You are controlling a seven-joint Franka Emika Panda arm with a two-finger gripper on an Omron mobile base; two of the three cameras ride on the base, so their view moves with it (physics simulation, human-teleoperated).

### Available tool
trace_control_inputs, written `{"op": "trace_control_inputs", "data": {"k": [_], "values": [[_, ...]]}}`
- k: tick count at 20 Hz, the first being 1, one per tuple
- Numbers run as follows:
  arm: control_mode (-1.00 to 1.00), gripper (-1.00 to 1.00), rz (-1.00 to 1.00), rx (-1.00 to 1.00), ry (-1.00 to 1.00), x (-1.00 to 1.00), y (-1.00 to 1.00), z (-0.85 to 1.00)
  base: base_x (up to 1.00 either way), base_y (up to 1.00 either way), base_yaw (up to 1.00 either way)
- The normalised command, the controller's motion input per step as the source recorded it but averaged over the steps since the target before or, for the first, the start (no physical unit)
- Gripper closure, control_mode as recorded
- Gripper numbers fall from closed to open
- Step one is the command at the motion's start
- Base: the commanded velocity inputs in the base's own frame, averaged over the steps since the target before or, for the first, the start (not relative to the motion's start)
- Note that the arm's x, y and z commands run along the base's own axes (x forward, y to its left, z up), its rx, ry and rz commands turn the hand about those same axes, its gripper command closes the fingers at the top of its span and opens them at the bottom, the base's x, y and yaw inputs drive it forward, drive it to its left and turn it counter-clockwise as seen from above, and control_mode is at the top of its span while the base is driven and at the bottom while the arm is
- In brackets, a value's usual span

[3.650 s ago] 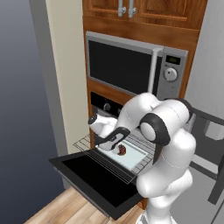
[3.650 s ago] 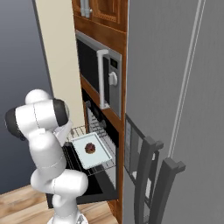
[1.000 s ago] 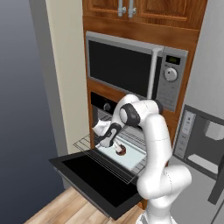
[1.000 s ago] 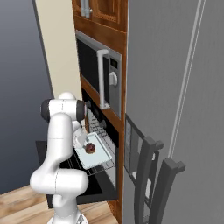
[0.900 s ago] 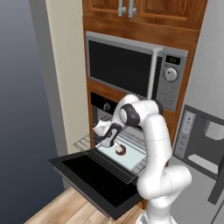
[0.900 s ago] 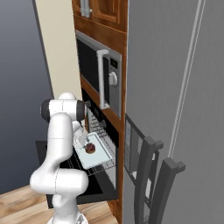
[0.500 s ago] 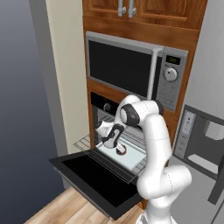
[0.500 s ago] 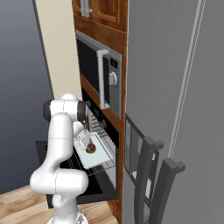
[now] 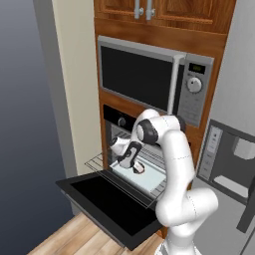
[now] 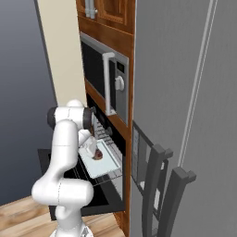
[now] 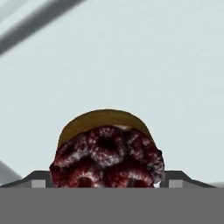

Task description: Take the baked cake out of the oven and place it on the plate for cooling. Then close the oven door.

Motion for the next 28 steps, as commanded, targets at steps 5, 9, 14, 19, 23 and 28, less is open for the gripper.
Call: {"op": "trace_control_inputs", "data": {"k": [5, 9, 14, 19, 23, 28], "values": [[-1.00, 1.00, 0.04, 0.01, 0.00, -0.44, 0.00, -0.10, 0.00, 0.00, 0.00], [-1.00, 1.00, 0.02, 0.08, -0.10, -0.79, 0.08, 0.67, 0.00, 0.00, 0.00], [-1.00, 1.00, 0.03, 0.11, -0.15, -0.47, 0.24, 1.00, 0.00, 0.00, 0.00], [-1.00, 1.00, 0.00, 0.10, -0.01, -0.22, 0.45, 1.00, 0.00, 0.00, 0.00], [-1.00, 1.00, 0.00, 0.09, 0.01, -0.16, 0.51, 1.00, 0.00, 0.00, 0.00], [-1.00, 1.00, 0.00, 0.05, 0.08, -0.27, 0.22, 1.00, 0.00, 0.00, 0.00]]}}
